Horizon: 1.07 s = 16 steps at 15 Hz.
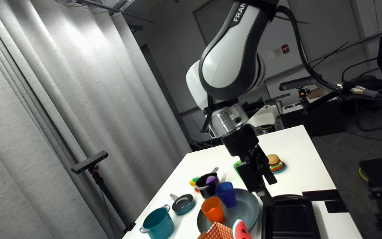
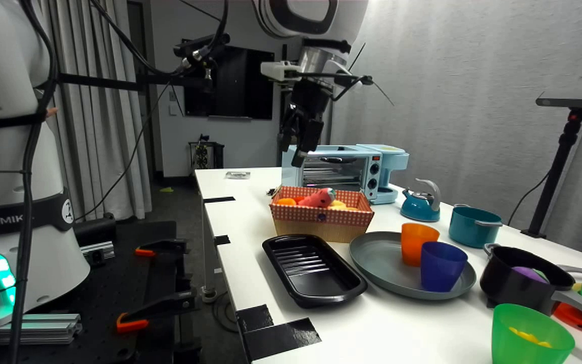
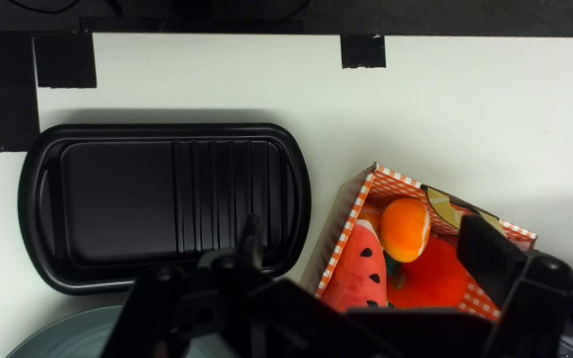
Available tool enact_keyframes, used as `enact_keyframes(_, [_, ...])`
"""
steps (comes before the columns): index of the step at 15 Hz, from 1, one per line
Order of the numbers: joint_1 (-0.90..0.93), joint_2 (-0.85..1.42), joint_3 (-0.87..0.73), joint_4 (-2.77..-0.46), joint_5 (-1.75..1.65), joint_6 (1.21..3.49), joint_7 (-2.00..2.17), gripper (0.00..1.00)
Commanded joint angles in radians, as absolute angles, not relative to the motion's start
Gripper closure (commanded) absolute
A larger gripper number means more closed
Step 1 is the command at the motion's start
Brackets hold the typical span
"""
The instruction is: Put the pear plush toy on the oven tray
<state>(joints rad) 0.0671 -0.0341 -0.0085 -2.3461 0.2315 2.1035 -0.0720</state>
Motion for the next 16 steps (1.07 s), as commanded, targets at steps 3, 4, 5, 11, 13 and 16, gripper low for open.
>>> enact_keyframes(3, [0.065,0.149,0.025,-2.195,0.124,2.123,-0.081,0.00])
enact_keyframes(4, [0.067,0.173,0.031,-2.175,0.111,2.128,-0.080,0.00])
enact_keyframes(5, [0.069,0.198,0.038,-2.156,0.102,2.131,-0.081,0.00])
enact_keyframes(11, [0.079,0.315,0.064,-2.057,0.033,2.144,-0.080,0.00])
enact_keyframes(13, [0.079,0.345,0.065,-2.023,0.011,2.149,-0.080,0.00])
enact_keyframes(16, [0.079,0.384,0.066,-1.976,-0.008,2.147,-0.081,0.00])
